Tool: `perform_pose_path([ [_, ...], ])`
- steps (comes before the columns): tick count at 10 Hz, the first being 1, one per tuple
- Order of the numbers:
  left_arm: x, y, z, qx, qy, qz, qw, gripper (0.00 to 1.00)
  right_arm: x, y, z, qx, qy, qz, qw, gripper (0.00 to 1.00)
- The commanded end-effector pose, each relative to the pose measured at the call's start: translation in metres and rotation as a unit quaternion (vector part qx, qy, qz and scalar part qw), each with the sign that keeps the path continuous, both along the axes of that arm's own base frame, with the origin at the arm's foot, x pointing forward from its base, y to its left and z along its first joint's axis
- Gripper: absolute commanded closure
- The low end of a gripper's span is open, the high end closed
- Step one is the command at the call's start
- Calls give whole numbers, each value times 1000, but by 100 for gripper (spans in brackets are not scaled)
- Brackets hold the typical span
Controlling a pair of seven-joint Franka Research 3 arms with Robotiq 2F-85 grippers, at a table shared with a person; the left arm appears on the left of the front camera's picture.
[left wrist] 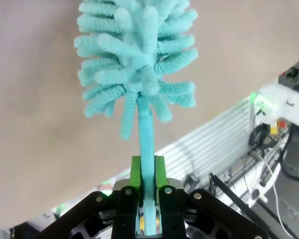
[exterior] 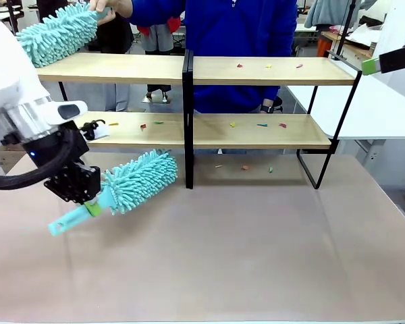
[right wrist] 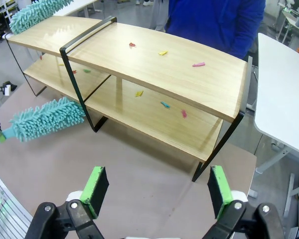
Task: Clean the shelves.
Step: Clean a randomly selected level of the Shelf with the Duster.
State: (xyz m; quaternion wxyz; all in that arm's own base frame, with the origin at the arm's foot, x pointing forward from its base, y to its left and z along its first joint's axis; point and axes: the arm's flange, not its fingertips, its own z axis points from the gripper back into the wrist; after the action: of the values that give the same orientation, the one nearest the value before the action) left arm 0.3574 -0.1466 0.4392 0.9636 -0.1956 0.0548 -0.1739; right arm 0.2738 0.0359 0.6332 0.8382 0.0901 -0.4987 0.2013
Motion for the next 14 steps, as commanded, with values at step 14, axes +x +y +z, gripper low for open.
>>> perform_pose_path([
  [14,45,-56,-45,57,-28,167,984,88,0,0,0,3,0,2,1000,0],
])
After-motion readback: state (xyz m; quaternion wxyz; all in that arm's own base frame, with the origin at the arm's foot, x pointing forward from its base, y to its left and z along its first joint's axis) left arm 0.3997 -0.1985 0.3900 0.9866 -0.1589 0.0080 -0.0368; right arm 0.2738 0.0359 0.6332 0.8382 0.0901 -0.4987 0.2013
